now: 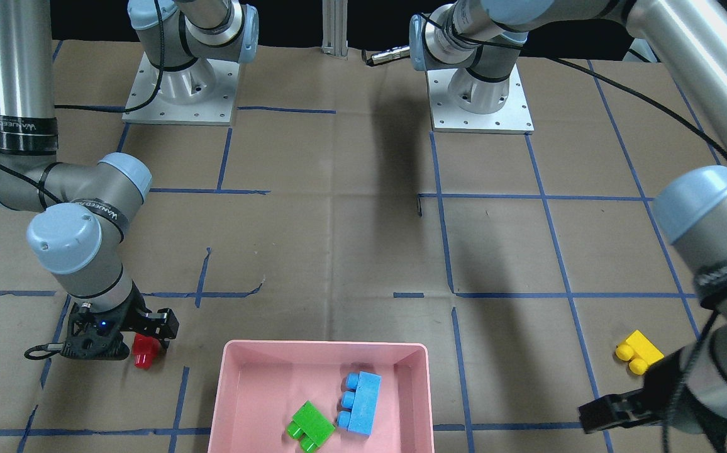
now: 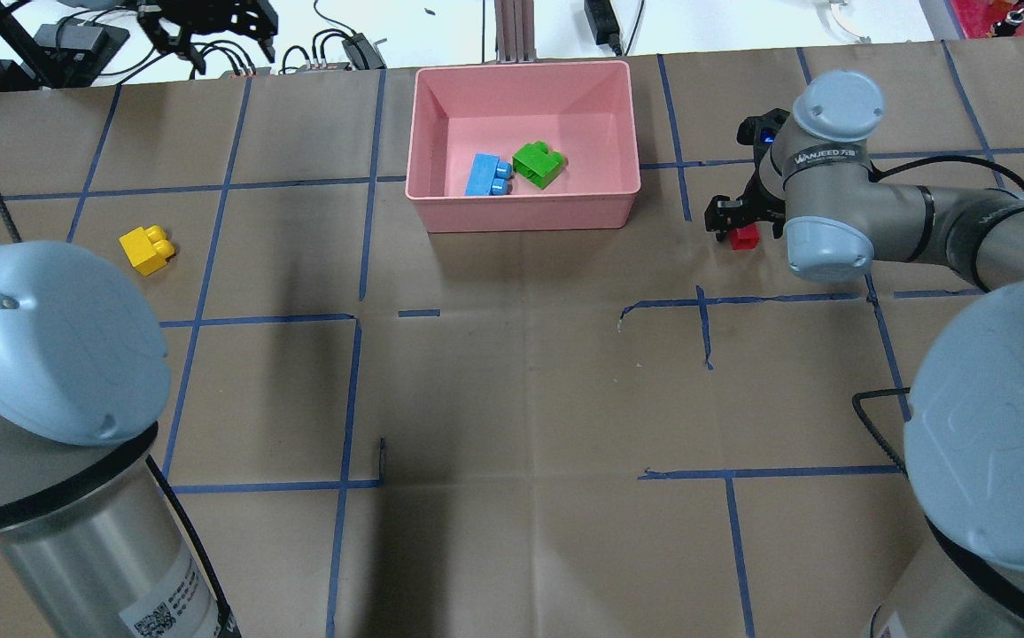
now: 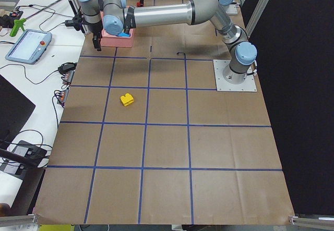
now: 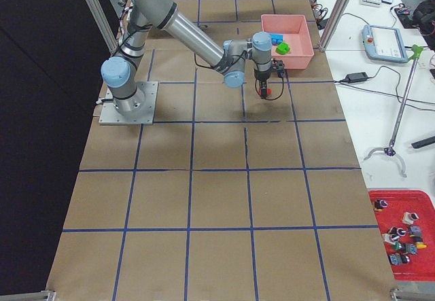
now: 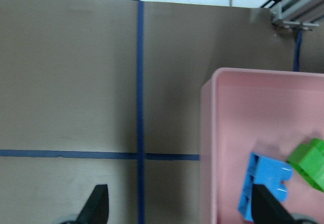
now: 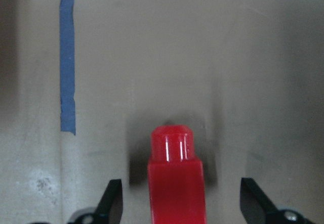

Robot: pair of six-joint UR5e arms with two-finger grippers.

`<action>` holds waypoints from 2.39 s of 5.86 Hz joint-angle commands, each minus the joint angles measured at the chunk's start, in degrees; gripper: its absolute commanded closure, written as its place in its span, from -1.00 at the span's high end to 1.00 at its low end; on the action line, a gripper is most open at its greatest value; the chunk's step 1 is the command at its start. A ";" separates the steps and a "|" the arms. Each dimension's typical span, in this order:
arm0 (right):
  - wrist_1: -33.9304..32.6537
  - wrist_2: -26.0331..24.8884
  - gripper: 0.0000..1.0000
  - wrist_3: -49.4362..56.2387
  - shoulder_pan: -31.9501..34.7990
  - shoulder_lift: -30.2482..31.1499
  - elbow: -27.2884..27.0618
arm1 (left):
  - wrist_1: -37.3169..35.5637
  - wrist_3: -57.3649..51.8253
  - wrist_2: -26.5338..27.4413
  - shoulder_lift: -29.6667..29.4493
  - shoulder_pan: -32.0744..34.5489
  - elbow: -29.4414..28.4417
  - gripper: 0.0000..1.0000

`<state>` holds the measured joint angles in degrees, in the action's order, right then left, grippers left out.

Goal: Put all blocks into box

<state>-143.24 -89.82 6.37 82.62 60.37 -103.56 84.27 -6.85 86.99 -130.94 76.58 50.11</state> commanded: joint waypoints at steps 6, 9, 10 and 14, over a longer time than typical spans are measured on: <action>28.33 0.08 -0.95 0.06 1.74 3.97 23.49 | -14.83 14.75 0.82 7.09 -14.35 25.69 0.98; 32.33 7.88 -0.94 -11.14 14.18 -6.35 39.28 | -29.04 15.29 0.03 4.74 -15.14 35.04 0.98; 27.88 10.61 -0.94 -15.81 16.41 -11.10 43.40 | -30.11 15.81 -0.06 3.59 -15.14 35.23 0.98; 18.79 11.60 1.00 -16.56 18.28 -15.54 48.37 | -30.48 17.13 -0.41 1.82 -15.23 36.02 0.81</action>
<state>-122.66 -78.01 -10.34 100.85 44.98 -55.51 53.78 10.16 86.54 -129.04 61.36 86.11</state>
